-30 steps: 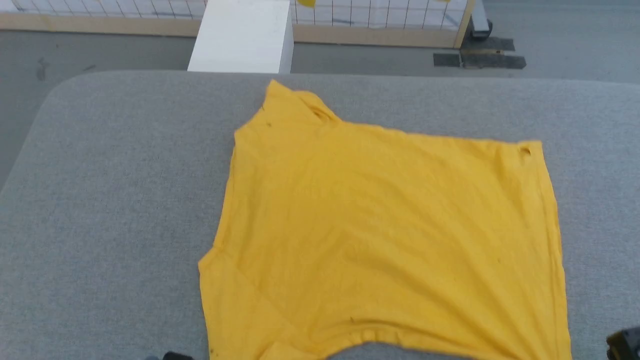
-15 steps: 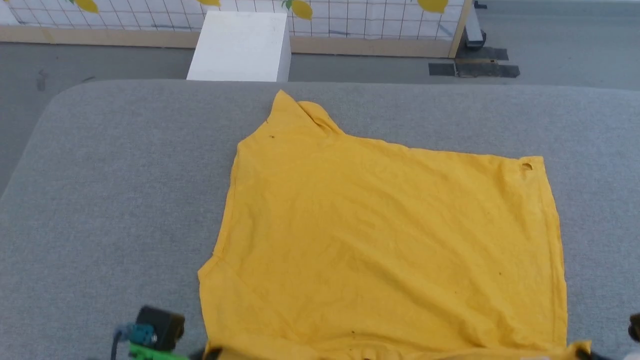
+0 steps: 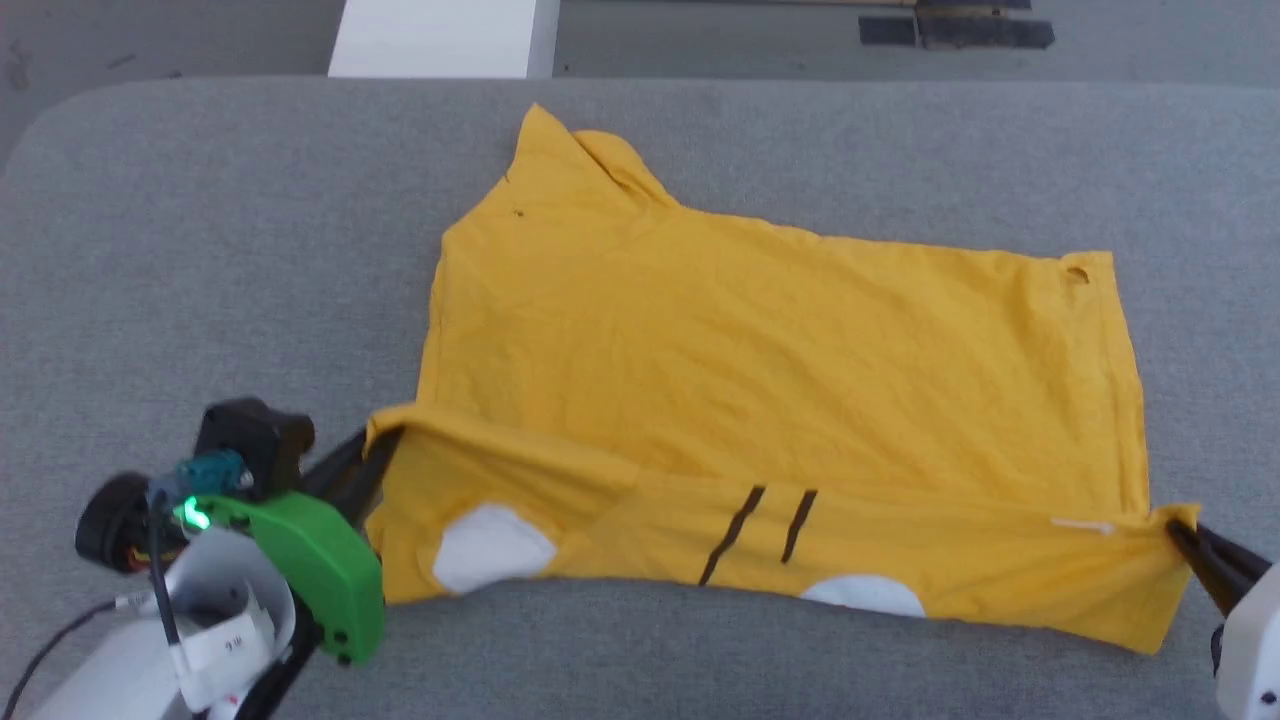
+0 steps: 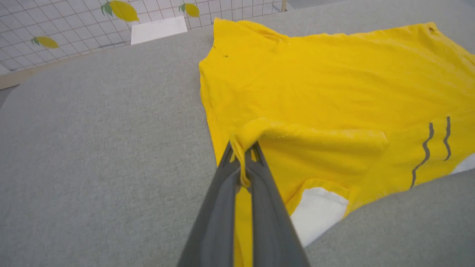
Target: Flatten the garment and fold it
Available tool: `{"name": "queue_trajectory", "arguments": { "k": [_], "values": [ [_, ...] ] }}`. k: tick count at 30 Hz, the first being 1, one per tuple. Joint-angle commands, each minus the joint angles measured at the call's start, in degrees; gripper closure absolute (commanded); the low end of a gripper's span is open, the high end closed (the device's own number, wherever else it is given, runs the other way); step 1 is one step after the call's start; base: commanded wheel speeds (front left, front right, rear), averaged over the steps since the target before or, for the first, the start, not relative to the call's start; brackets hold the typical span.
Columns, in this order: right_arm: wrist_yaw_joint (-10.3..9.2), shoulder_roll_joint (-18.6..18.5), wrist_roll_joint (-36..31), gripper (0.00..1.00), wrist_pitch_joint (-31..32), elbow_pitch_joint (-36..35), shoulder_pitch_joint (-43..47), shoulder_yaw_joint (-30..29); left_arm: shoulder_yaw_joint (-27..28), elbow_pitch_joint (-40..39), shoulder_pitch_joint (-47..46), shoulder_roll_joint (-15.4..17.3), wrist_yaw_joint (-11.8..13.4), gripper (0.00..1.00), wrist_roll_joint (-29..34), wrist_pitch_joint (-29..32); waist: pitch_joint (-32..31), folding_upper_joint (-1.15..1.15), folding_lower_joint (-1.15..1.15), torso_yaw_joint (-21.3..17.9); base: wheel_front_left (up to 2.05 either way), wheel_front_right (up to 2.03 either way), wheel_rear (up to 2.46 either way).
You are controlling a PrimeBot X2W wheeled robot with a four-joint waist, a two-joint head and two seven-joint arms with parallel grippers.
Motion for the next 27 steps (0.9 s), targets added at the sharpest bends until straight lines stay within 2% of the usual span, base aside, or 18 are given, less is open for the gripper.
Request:
{"name": "queue_trajectory", "arguments": {
  "k": [1,17,25,26,27],
  "values": [
    [-0.10,-0.3,-0.5,1.00,-0.6,0.3,-1.8,0.3,0.5,0.9,-2.1,-0.9,-0.3,1.00,0.9,-0.9,1.9,0.00,0.00,-0.6,0.00,0.00,0.00],
    [-0.10,-2.0,-1.7,1.00,-2.8,7.3,-12.6,6.7,-0.6,14.5,-11.3,-5.7,-2.7,1.00,3.0,-6.2,6.2,0.00,0.00,-1.2,0.00,0.00,0.00],
    [-0.10,-1.8,-1.2,1.00,-4.4,13.7,-15.1,10.1,-2.2,25.1,-13.8,-10.1,-3.5,1.00,4.5,-12.3,6.4,0.00,0.00,-0.8,0.00,0.00,0.00],
    [-0.10,-1.9,-1.2,1.00,-4.4,14.4,-15.3,10.4,-2.5,26.3,-14.0,-10.5,-3.9,0.91,4.4,-12.5,6.4,0.00,0.00,-0.8,0.00,0.00,0.00],
    [-0.10,-2.0,-1.1,0.82,-4.6,15.1,-15.5,10.7,-2.7,27.7,-14.2,-11.1,-4.1,0.61,4.2,-13.0,6.3,0.00,0.00,-0.7,0.00,0.00,0.00]
  ]
}}
